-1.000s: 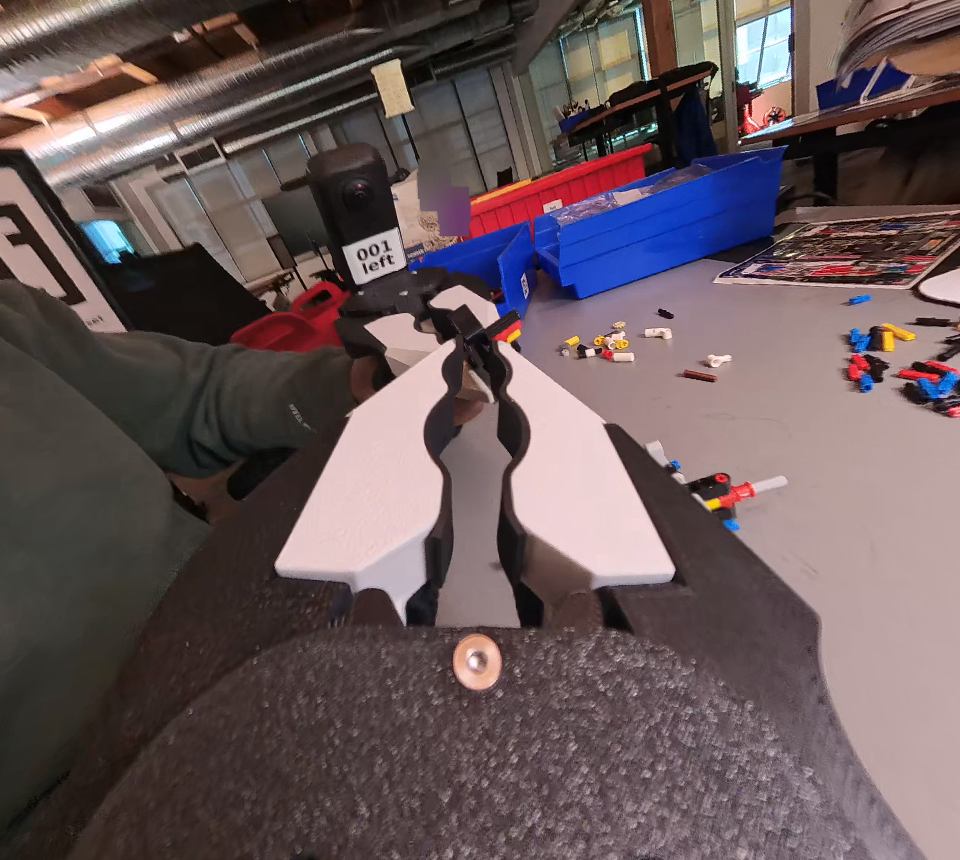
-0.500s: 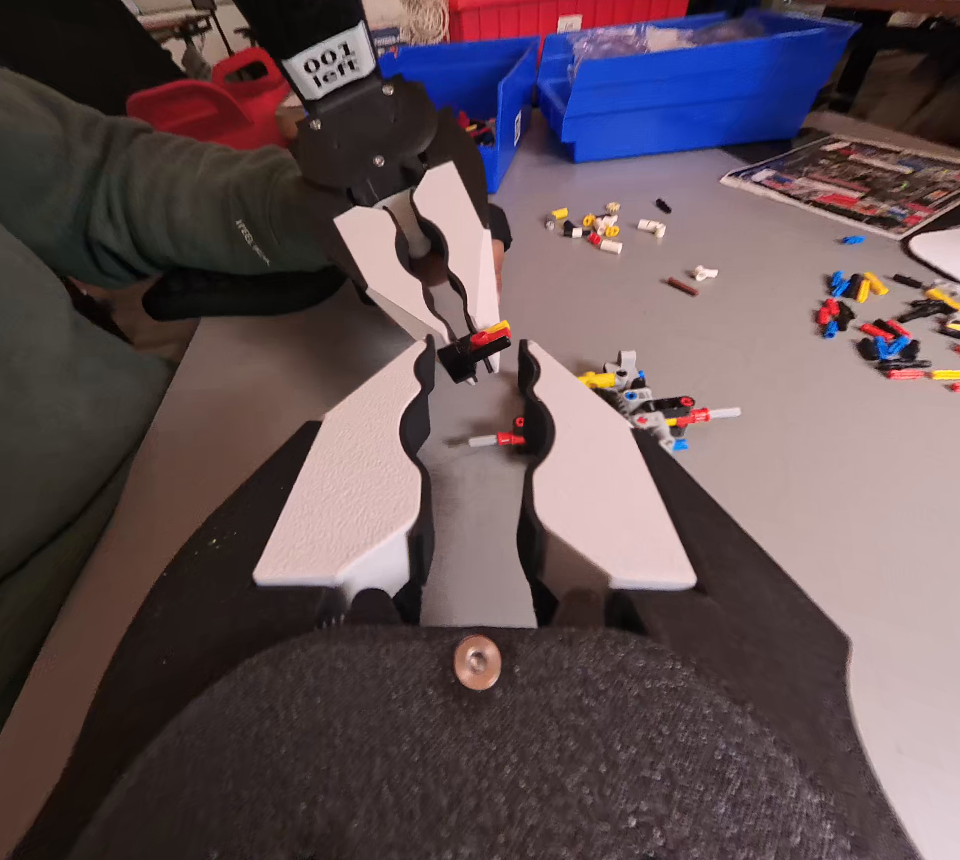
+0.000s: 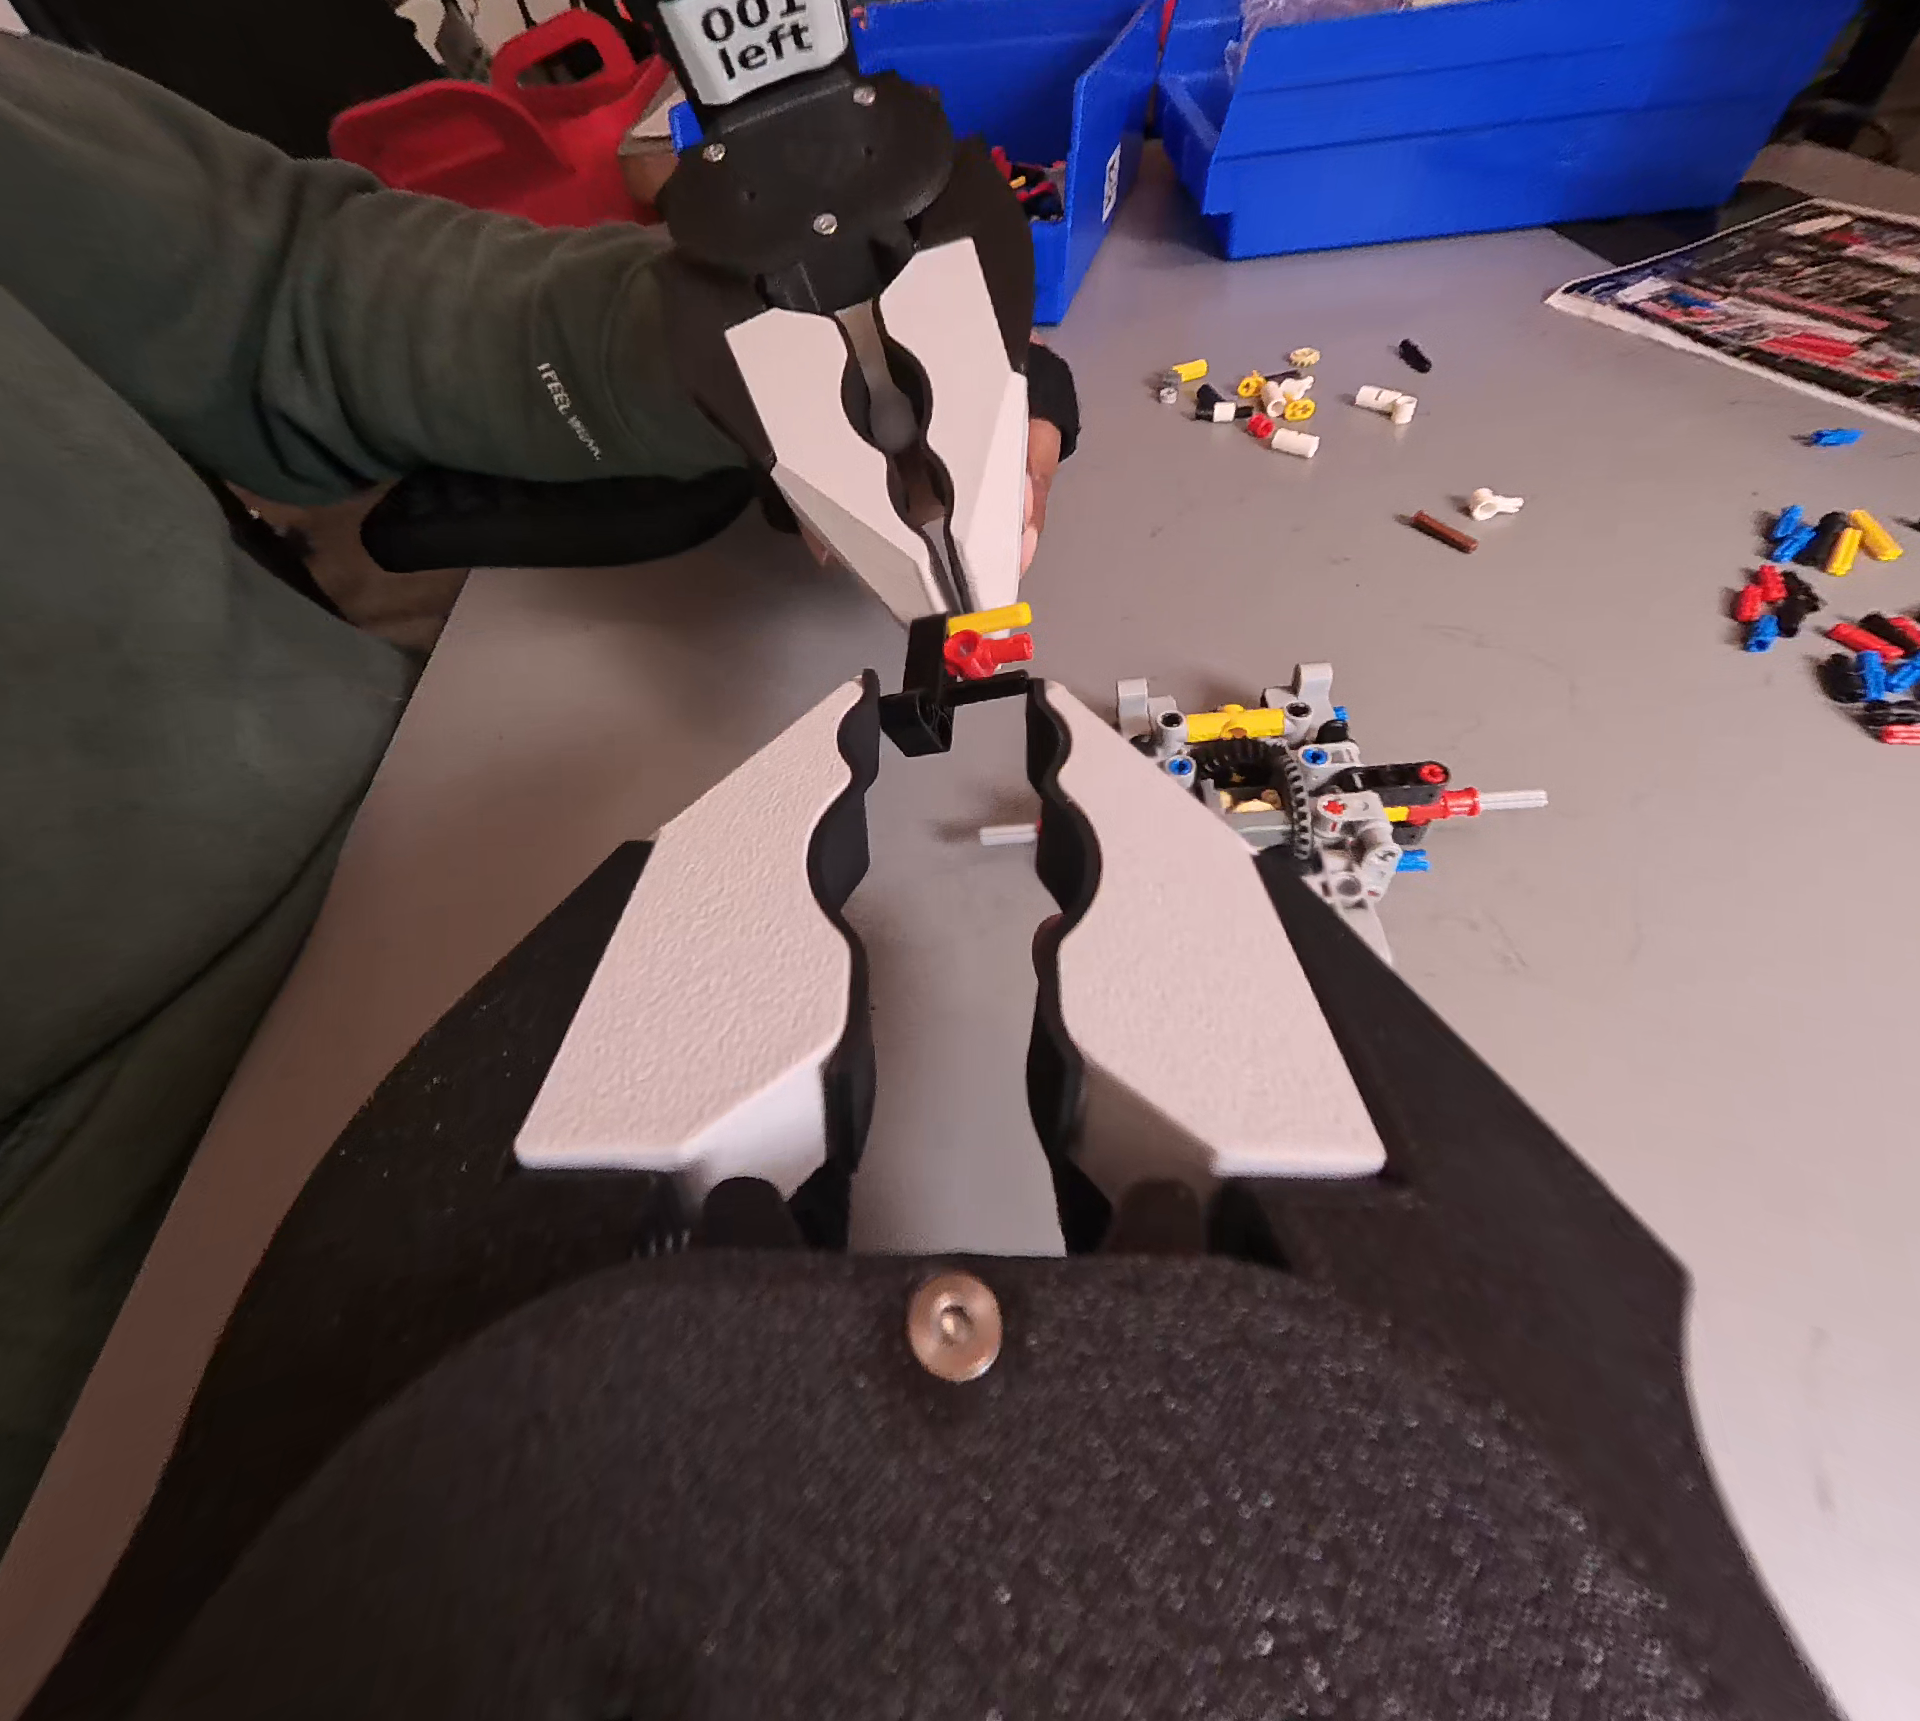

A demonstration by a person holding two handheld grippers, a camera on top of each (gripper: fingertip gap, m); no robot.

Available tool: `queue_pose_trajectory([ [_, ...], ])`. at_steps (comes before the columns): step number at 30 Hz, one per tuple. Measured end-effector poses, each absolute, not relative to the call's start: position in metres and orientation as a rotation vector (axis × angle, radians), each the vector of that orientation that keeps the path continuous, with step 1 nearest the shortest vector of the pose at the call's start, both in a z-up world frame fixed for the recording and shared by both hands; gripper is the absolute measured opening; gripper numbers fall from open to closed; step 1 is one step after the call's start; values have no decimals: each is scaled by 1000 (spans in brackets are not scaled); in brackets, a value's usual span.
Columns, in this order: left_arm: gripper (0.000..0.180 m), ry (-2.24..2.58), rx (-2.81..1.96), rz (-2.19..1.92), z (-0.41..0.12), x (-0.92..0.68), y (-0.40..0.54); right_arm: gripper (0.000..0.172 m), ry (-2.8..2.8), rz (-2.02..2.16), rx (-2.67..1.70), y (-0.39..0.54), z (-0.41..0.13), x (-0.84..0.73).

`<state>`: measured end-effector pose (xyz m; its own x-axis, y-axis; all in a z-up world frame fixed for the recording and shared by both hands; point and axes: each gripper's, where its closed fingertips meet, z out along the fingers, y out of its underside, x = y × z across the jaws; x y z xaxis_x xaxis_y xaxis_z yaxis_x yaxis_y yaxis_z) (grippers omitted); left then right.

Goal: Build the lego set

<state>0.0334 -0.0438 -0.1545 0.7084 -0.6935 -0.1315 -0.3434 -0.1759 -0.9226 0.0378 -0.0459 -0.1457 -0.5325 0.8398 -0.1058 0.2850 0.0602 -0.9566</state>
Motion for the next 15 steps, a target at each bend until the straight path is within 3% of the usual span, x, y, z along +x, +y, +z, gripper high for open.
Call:
queue_pose_trajectory([
  [1,0,811,-1779,-384,-154,32,-43,27,-1842,1489,-1115,-44,-144,37],
  [8,11,682,-1778,-494,-155,28,-38,26,-1774,1522,-1123,-35,-137,37],
  [11,29,651,-1764,-583,-151,36,-40,26,-1730,1572,-1084,-41,-127,37],
  [15,25,655,-1717,-605,-141,46,-42,27,-1737,1606,-1037,-53,-123,38],
])
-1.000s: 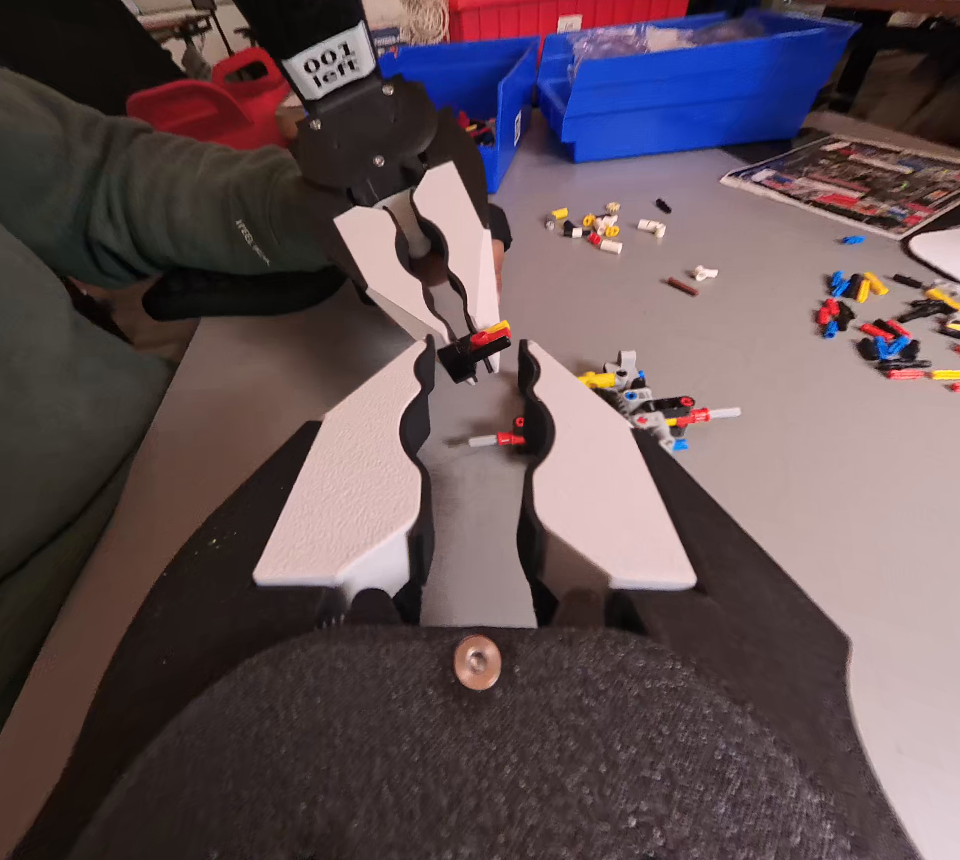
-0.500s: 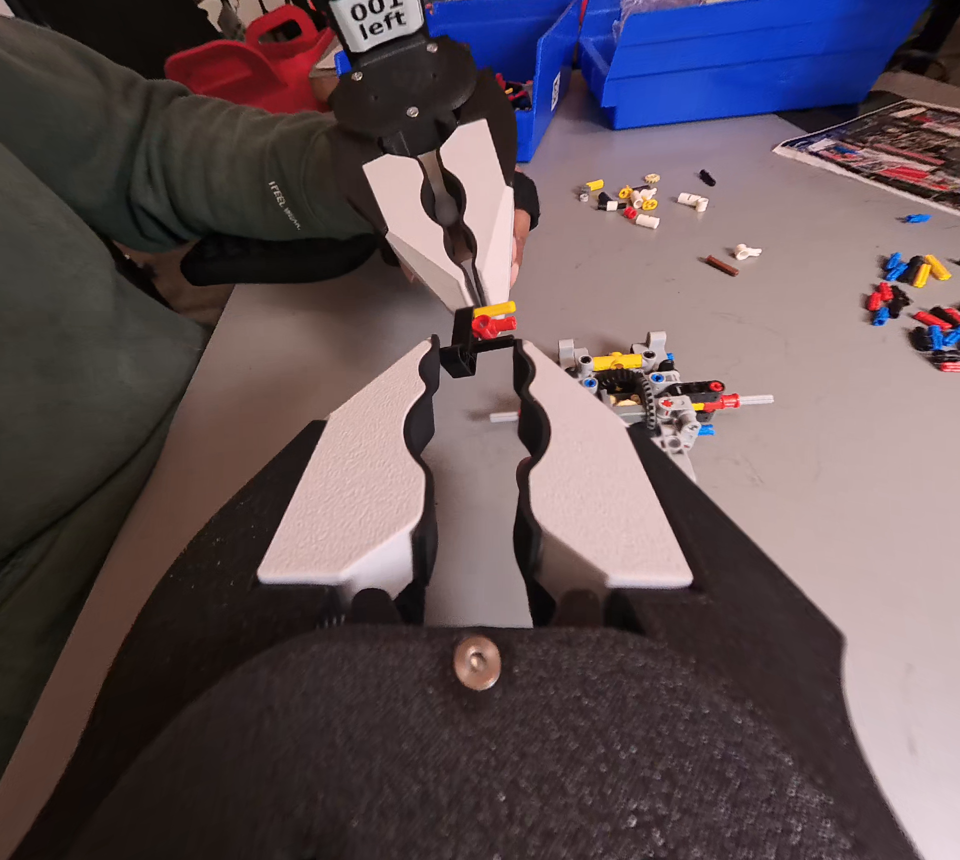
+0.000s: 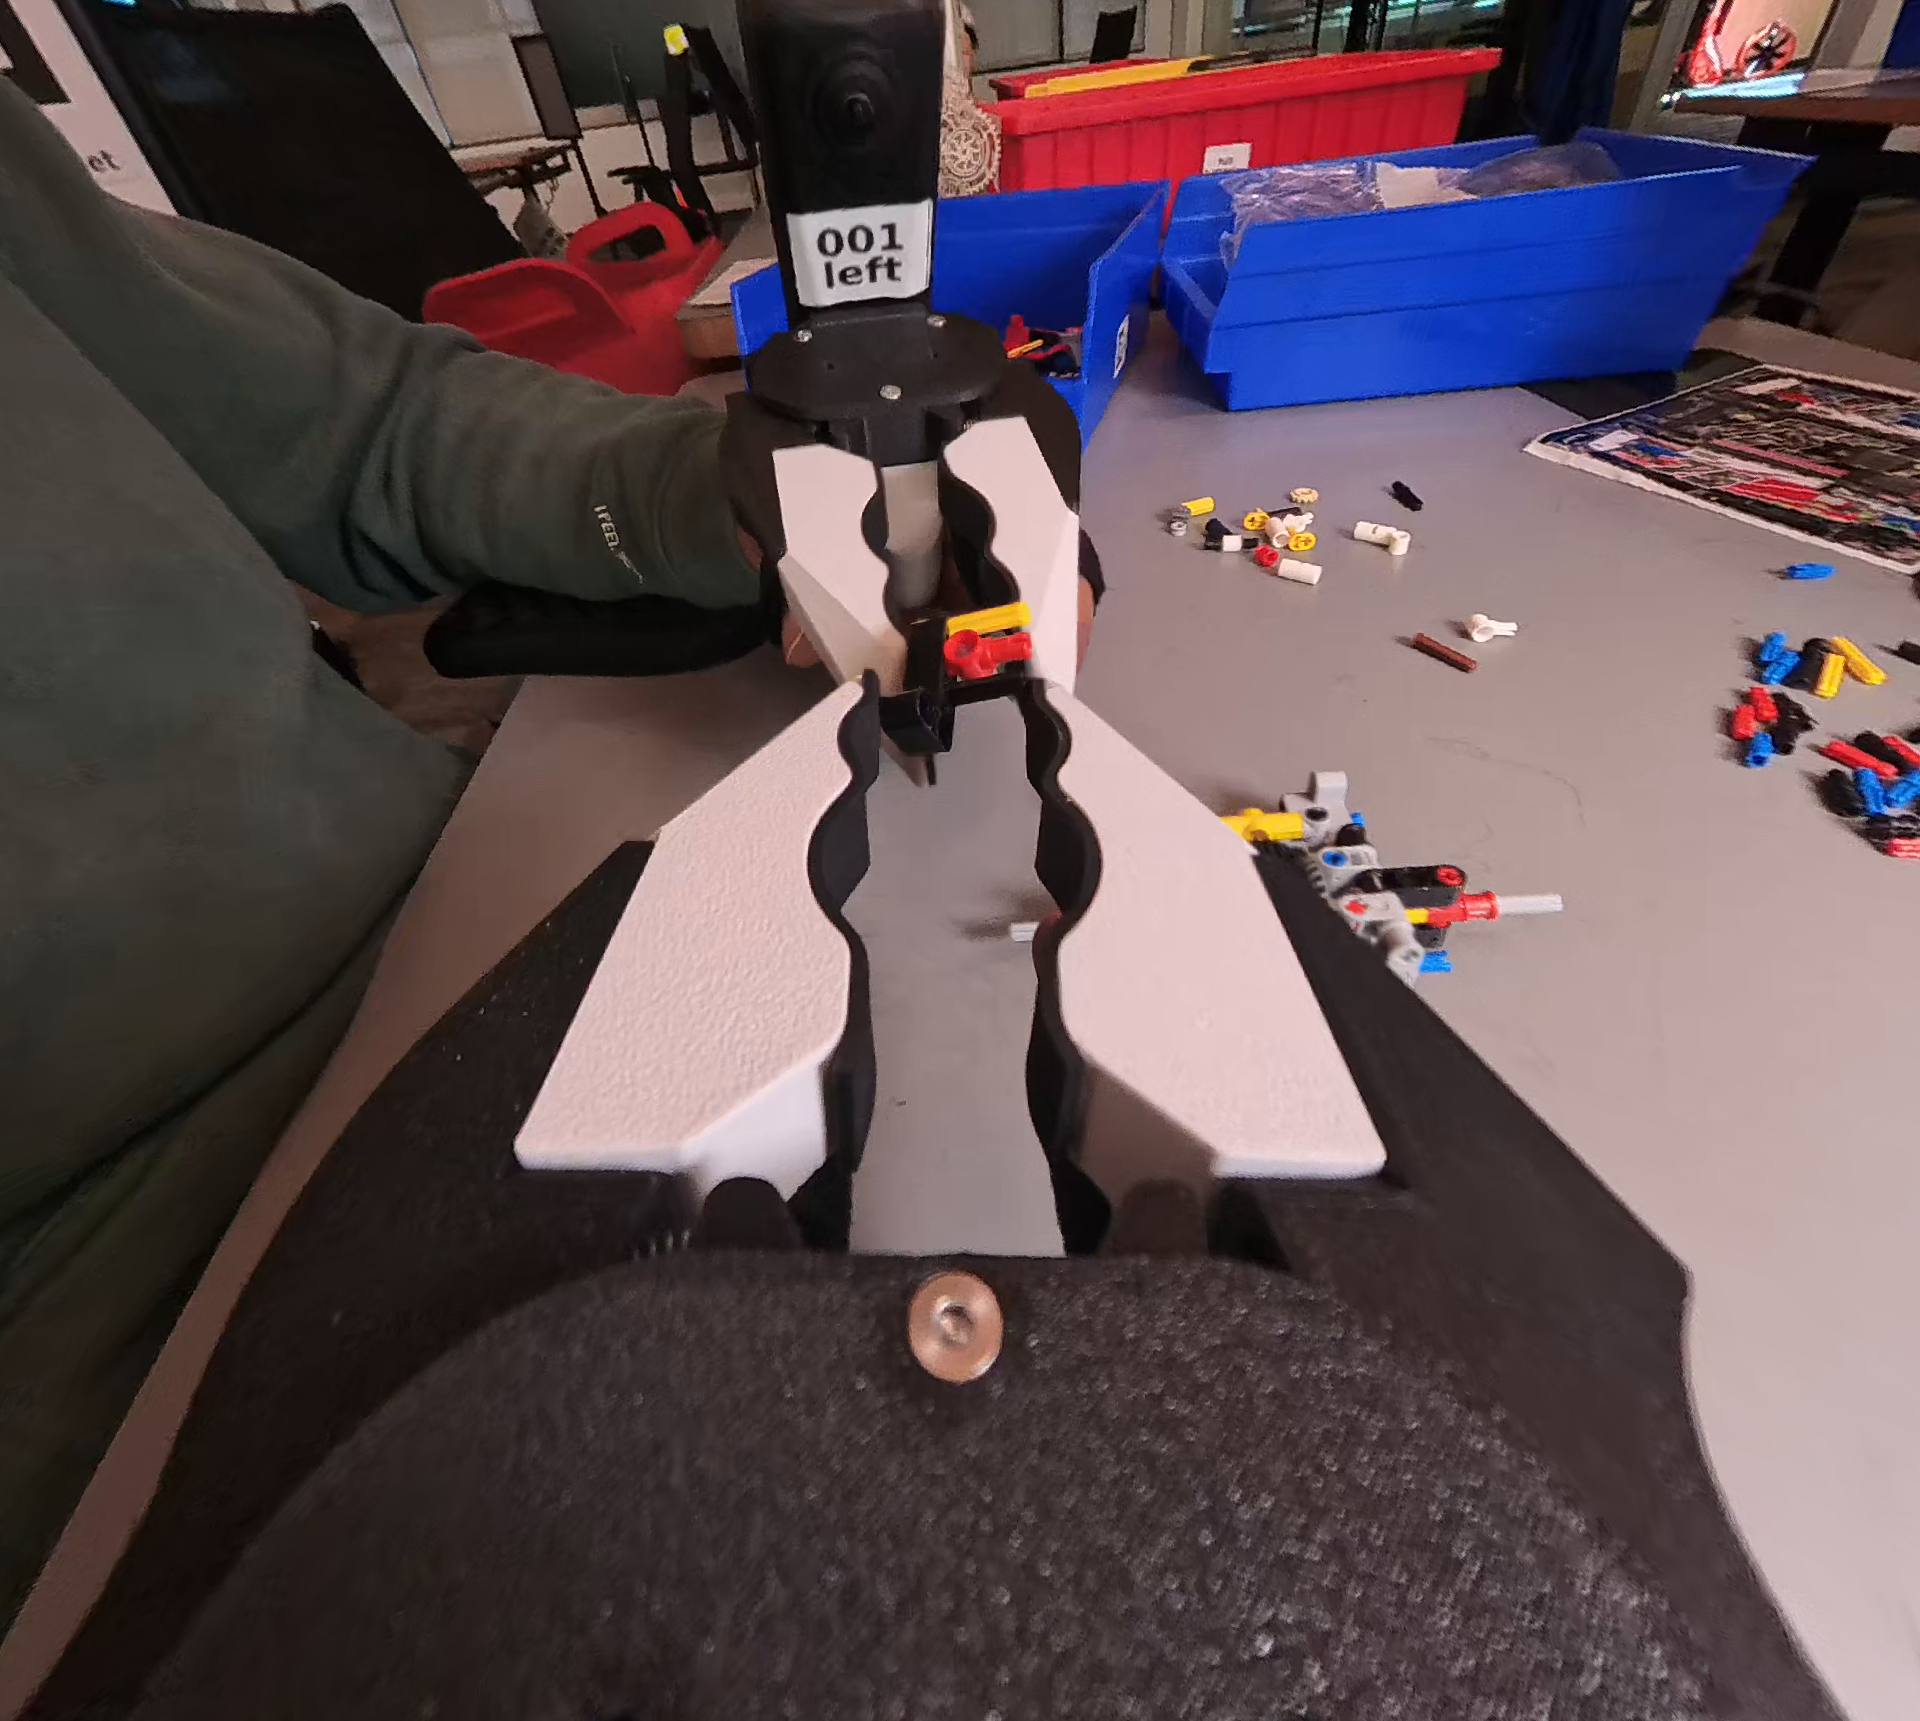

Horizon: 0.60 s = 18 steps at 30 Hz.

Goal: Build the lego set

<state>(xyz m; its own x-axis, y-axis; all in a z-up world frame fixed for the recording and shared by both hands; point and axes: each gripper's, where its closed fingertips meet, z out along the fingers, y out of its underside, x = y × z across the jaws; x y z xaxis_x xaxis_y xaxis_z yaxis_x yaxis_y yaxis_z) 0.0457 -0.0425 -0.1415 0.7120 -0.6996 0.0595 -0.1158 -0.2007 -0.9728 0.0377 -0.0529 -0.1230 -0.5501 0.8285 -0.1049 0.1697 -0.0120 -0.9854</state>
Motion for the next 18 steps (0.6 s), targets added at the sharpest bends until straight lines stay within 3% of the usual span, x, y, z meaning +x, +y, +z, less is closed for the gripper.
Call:
queue_pose_trajectory([
  [4,0,679,-1693,-617,-137,49,-47,27,-1746,1603,-1036,-52,-125,39],
  [15,0,623,-1699,-599,-136,38,-42,26,-1710,1630,-1023,-47,-118,41],
  [18,18,627,-1700,-670,-138,45,-45,26,-1705,1648,-1006,-49,-116,42],
])
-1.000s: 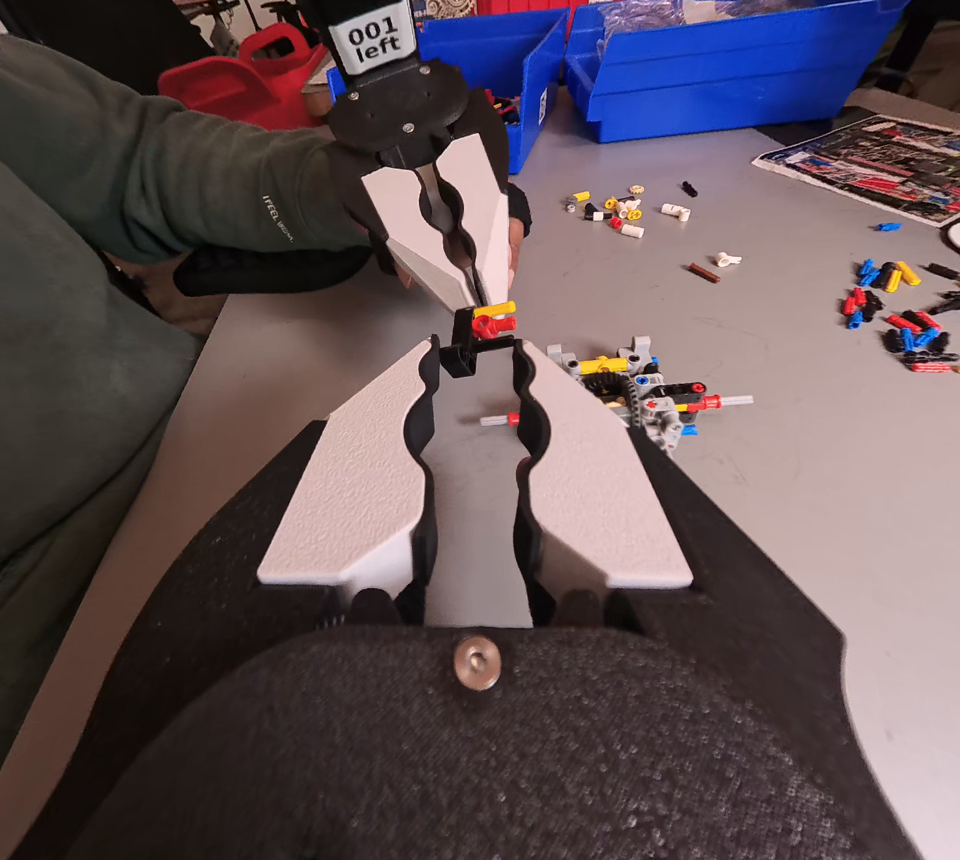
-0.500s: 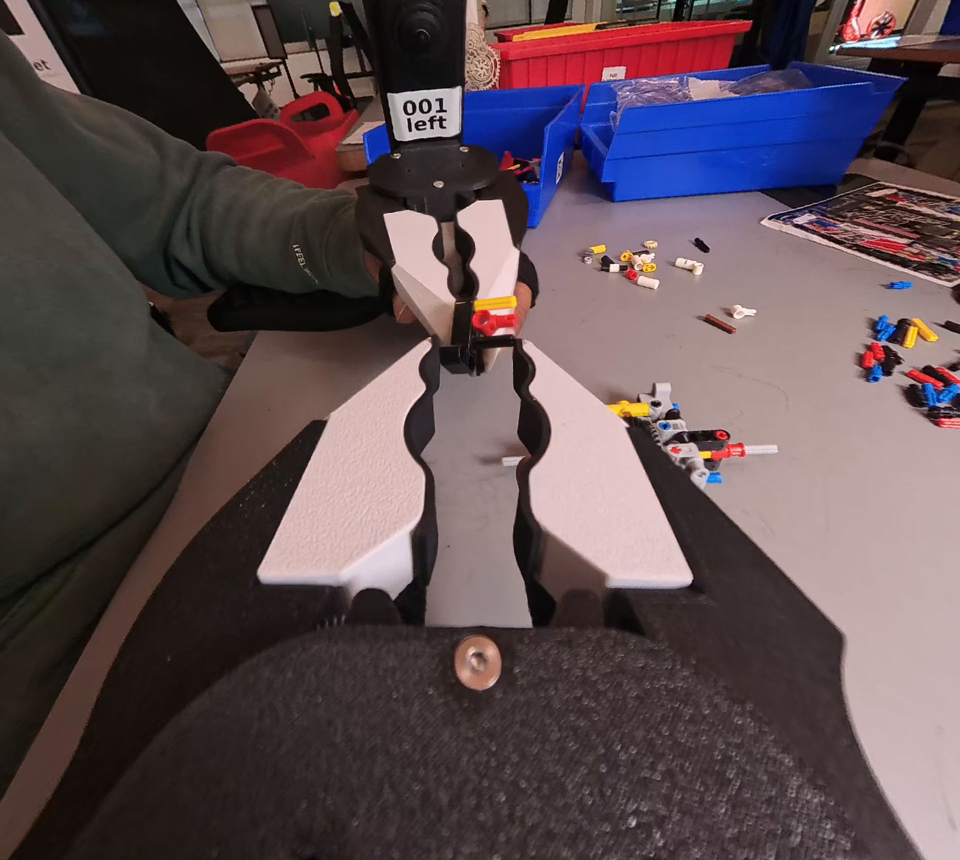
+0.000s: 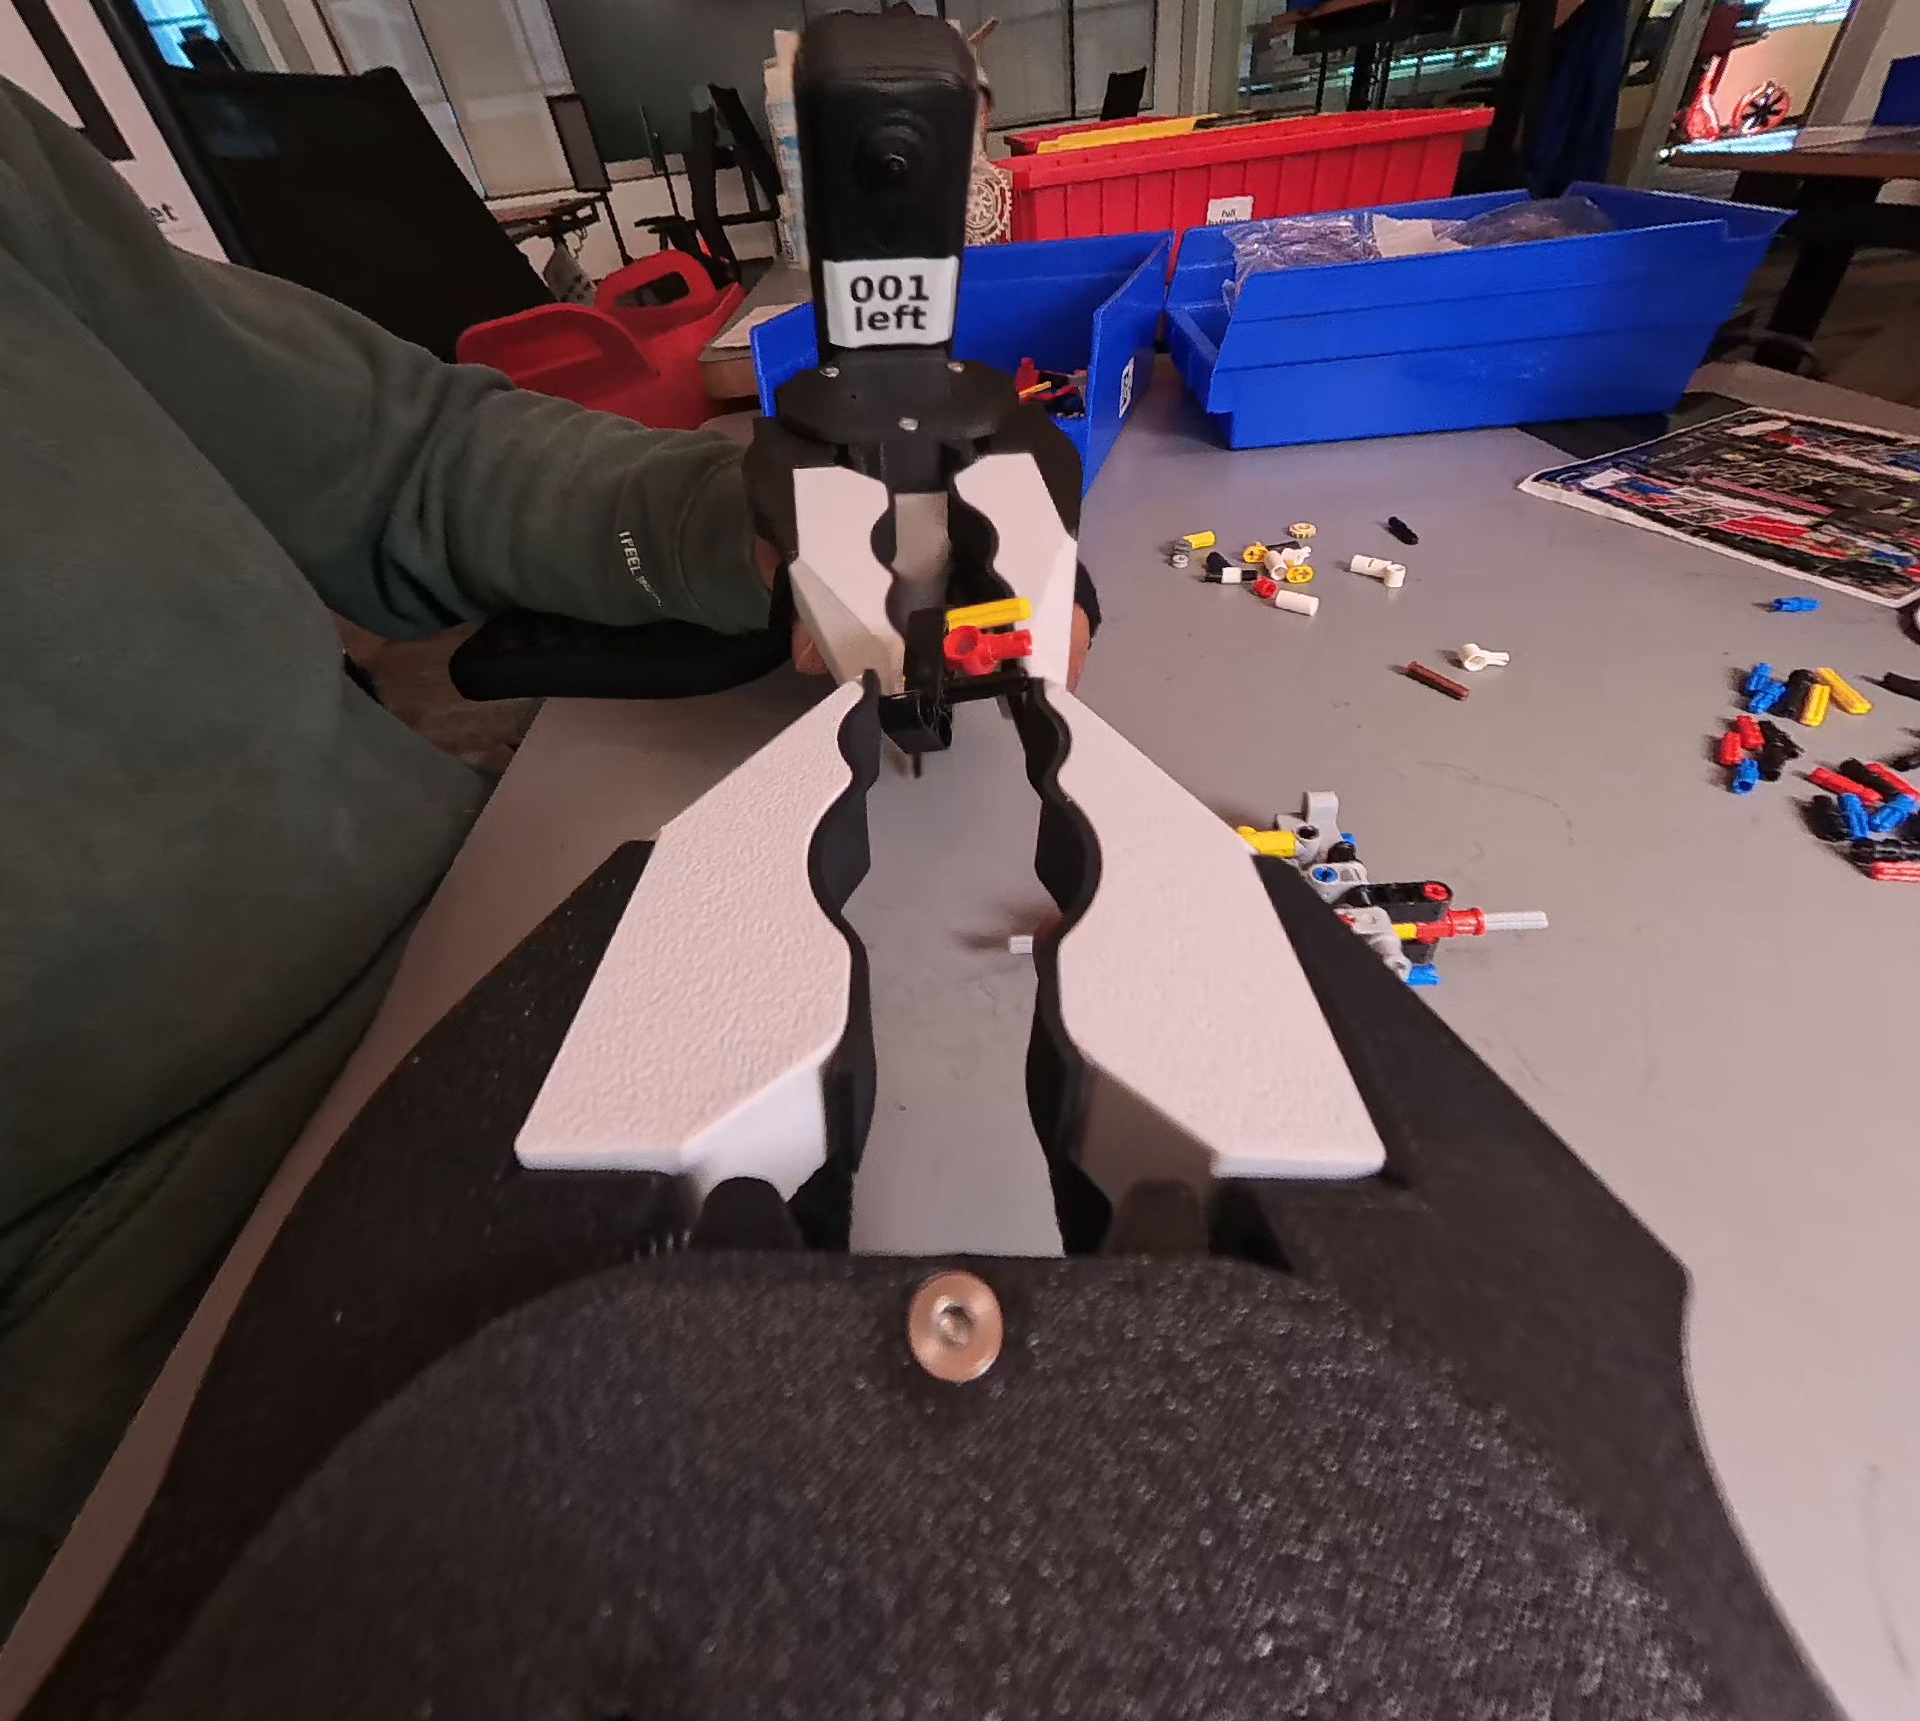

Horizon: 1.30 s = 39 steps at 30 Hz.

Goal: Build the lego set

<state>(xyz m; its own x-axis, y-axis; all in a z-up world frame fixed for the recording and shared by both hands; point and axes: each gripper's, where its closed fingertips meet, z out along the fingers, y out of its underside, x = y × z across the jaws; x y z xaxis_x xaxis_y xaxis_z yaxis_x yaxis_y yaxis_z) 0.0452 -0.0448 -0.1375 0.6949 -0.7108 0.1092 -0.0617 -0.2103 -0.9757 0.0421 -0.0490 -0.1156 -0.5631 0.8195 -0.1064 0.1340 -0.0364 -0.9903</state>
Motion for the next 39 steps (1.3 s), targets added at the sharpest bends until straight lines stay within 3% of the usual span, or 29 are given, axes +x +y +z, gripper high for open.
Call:
queue_pose_trajectory([
  [3,30,637,-1698,-755,-138,56,-49,26,-1711,1704,-975,-57,-112,45],
  [8,7,675,-1652,-865,-130,67,-60,26,-1772,1675,-955,-65,-120,46],
  [12,0,692,-1647,-847,-128,68,-61,26,-1765,1679,-962,-62,-119,47],
  [23,0,613,-1629,-806,-121,55,-54,26,-1654,1826,-989,-55,-104,49],
  [26,12,613,-1612,-836,-117,58,-56,26,-1647,1826,-994,-54,-104,48],
  [32,19,493,-1618,-935,-112,48,-52,26,-1689,1542,-912,-48,-113,41],
  [39,7,420,-1699,-925,-126,38,-43,25,-1736,888,-647,-38,-125,32],
])
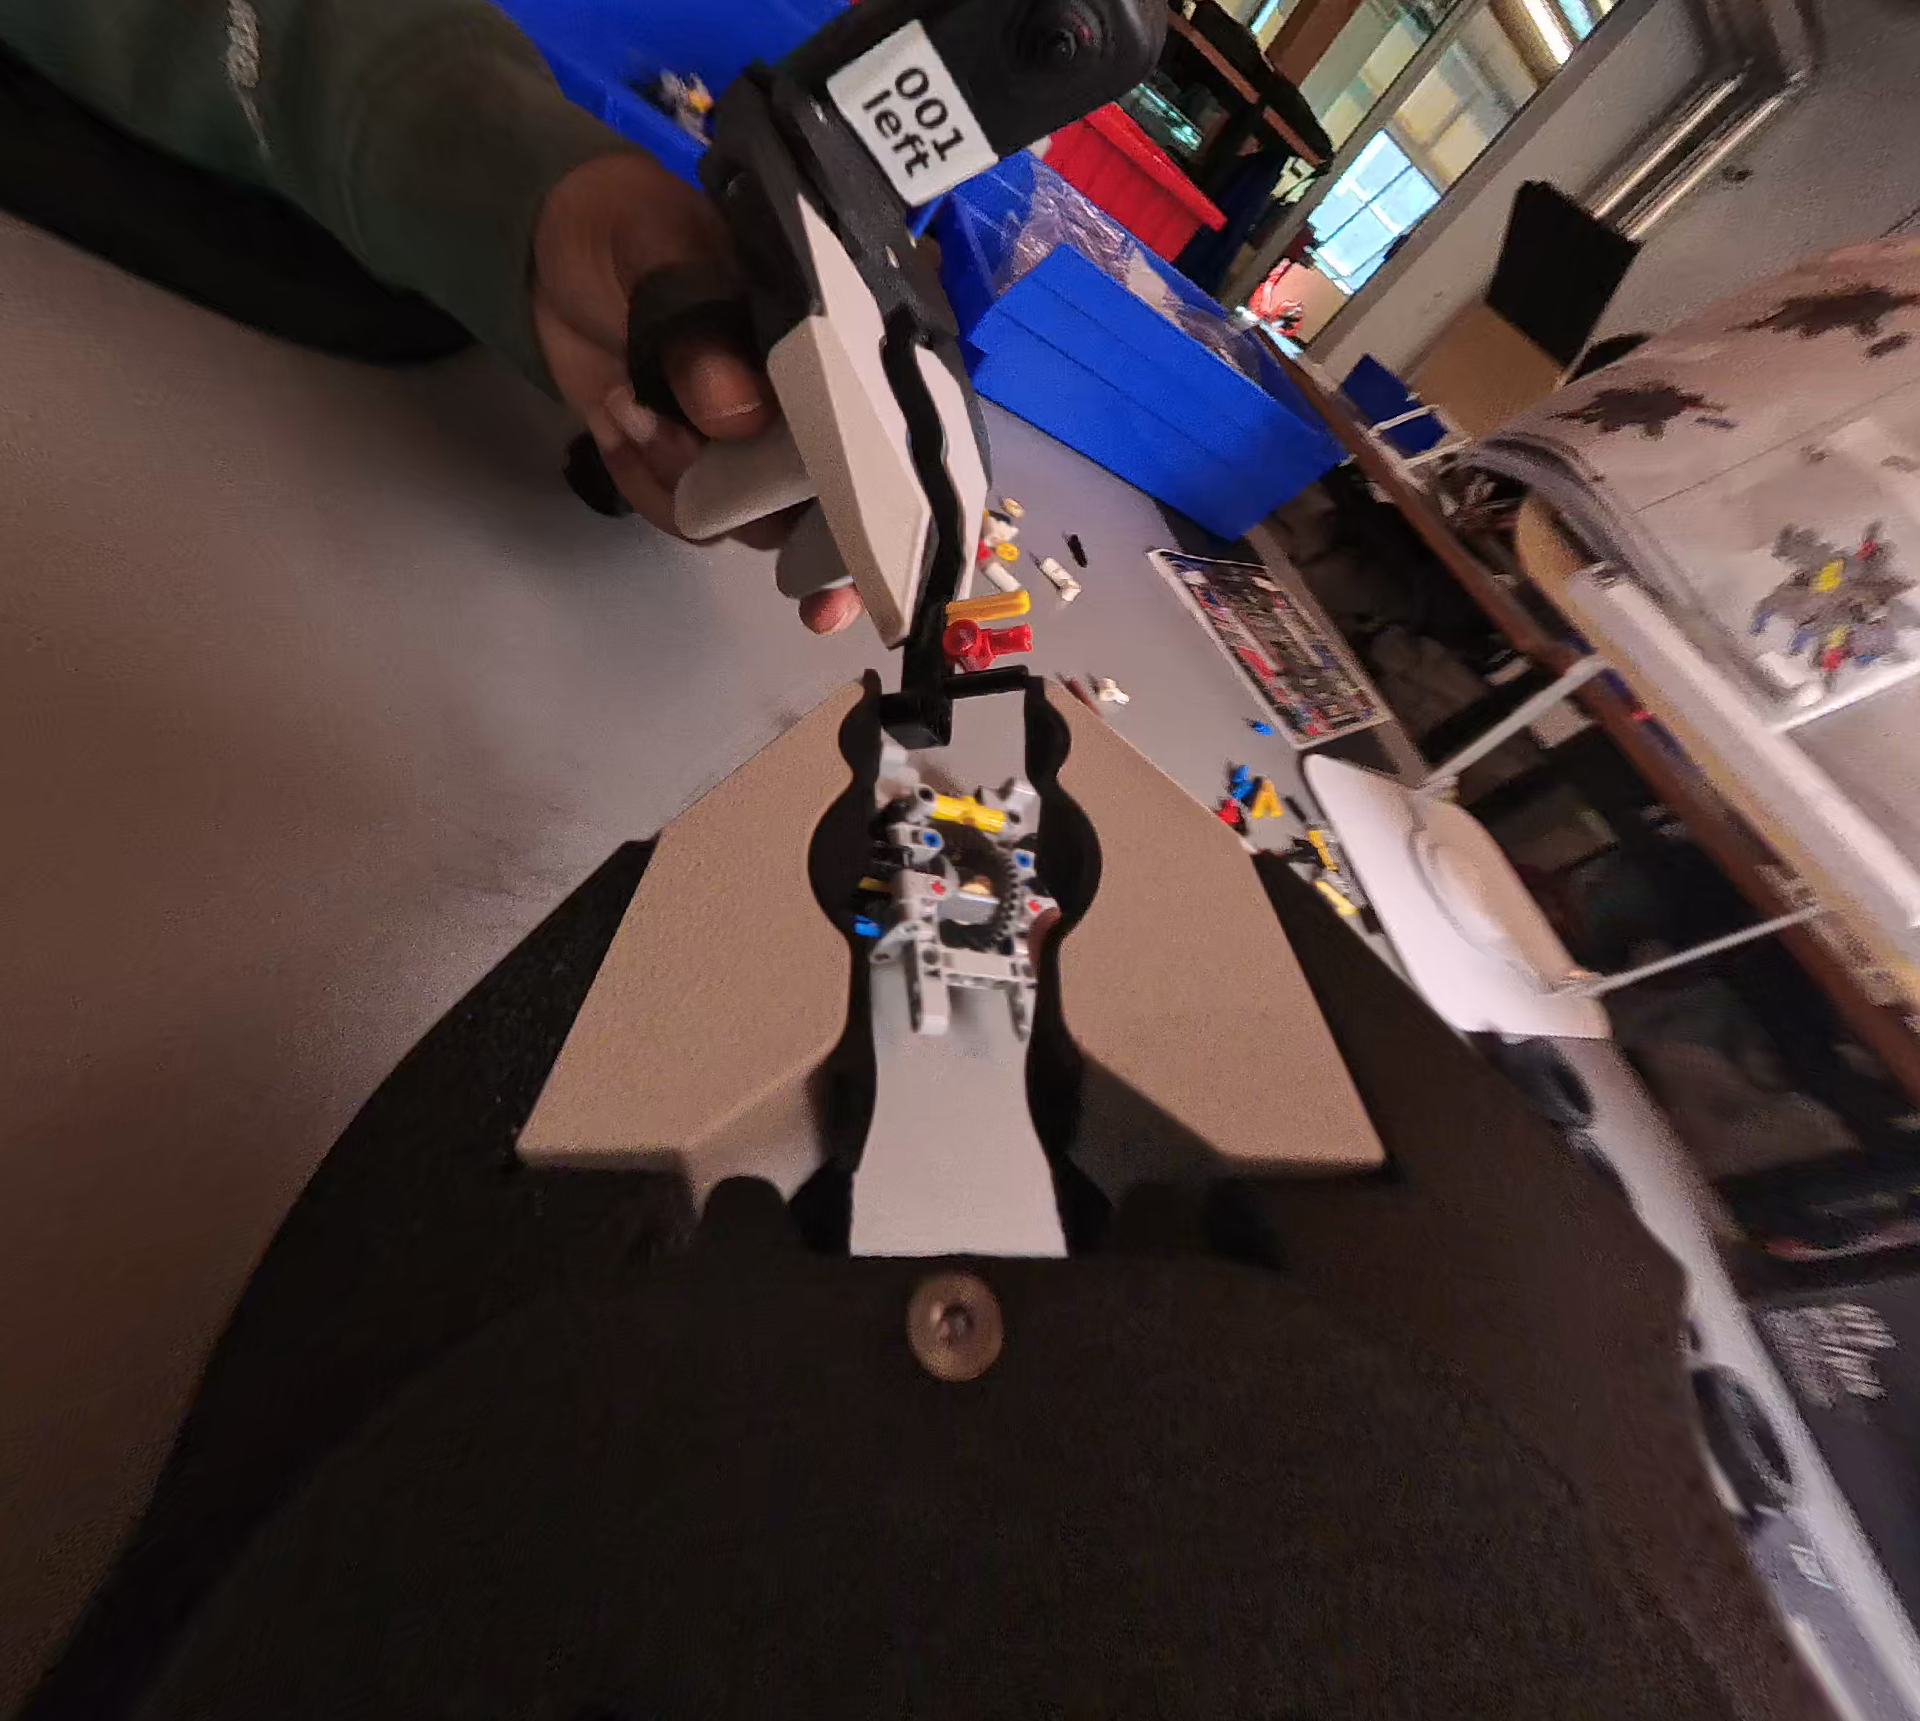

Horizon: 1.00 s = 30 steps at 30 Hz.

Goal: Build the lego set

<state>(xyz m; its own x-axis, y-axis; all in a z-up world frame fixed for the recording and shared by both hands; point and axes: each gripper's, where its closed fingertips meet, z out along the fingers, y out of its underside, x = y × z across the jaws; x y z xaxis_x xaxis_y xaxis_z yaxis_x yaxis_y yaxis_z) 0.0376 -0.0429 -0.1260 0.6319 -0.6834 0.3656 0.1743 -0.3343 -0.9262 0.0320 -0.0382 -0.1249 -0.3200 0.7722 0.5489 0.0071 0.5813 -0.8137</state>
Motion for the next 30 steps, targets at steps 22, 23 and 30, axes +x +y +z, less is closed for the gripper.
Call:
queue_pose_trajectory([
  [22,6,791,-1645,-917,-137,64,-73,19,-1970,1625,-943,-76,-134,64],
  [23,6,803,-1655,-908,-140,66,-73,16,-1987,1584,-946,-76,-137,62],
  [30,6,742,-1720,-821,-150,60,-60,6,-2011,1390,-1090,-62,-153,52],
])
